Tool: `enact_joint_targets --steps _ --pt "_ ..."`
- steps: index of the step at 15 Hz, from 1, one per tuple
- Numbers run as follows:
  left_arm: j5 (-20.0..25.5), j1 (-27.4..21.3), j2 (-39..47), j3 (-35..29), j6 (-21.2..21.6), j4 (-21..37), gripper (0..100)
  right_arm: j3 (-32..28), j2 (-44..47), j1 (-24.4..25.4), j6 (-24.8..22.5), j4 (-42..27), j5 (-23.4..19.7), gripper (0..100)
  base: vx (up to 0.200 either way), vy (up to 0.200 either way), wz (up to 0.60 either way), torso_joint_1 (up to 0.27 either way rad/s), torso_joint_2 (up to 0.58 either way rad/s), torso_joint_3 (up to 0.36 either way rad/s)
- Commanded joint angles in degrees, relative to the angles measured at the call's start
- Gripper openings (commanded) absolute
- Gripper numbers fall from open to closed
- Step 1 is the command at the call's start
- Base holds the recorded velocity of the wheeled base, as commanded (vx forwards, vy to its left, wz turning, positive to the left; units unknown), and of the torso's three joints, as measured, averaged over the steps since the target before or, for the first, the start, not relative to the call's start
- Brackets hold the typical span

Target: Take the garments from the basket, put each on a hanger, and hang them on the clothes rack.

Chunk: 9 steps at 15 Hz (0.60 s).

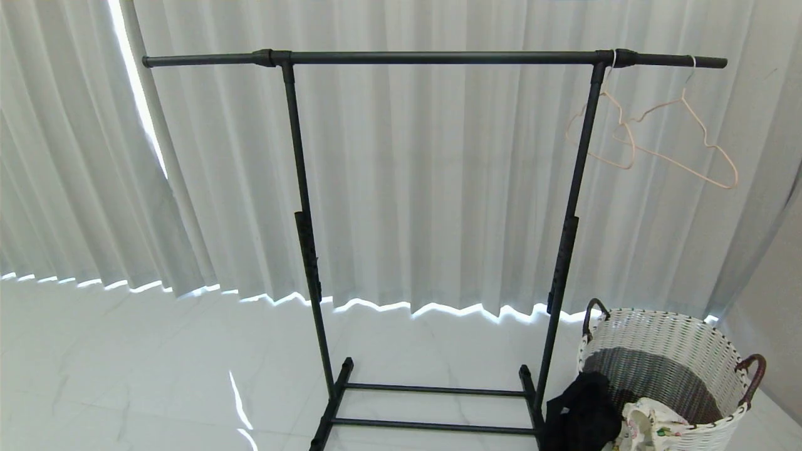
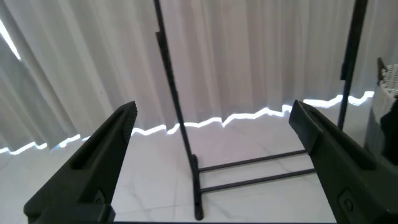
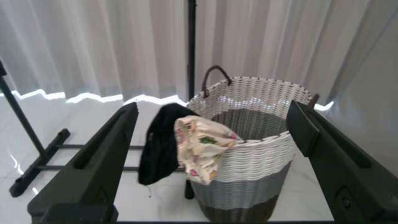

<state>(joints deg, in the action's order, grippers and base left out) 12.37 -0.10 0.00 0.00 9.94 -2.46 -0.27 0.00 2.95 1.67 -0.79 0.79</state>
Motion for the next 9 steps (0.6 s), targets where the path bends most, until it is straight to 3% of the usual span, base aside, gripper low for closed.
enact_joint_targets --steps 1,3,7,9 --pt "0.02 0.01 0.0 0.0 0.0 -0.17 100 0.0 0.0 0.04 0.09 0.0 0.0 100 0.0 0.0 0.0 0.0 0.0 0.0" --pt "-0.16 -0.08 0.09 0.0 -0.44 0.0 100 0.0 0.0 0.04 0.18 0.0 0.0 100 0.0 0.0 0.0 0.0 0.0 0.0" --pt "-0.33 0.01 0.09 0.0 -9.58 0.0 100 0.0 0.0 0.04 0.09 0.0 0.0 100 0.2 0.0 0.0 0.0 0.0 0.005" --pt "-0.33 -0.08 0.09 0.0 -10.29 0.0 100 0.0 0.0 0.04 0.18 0.0 0.0 100 0.2 0.0 0.0 0.002 0.0 0.0"
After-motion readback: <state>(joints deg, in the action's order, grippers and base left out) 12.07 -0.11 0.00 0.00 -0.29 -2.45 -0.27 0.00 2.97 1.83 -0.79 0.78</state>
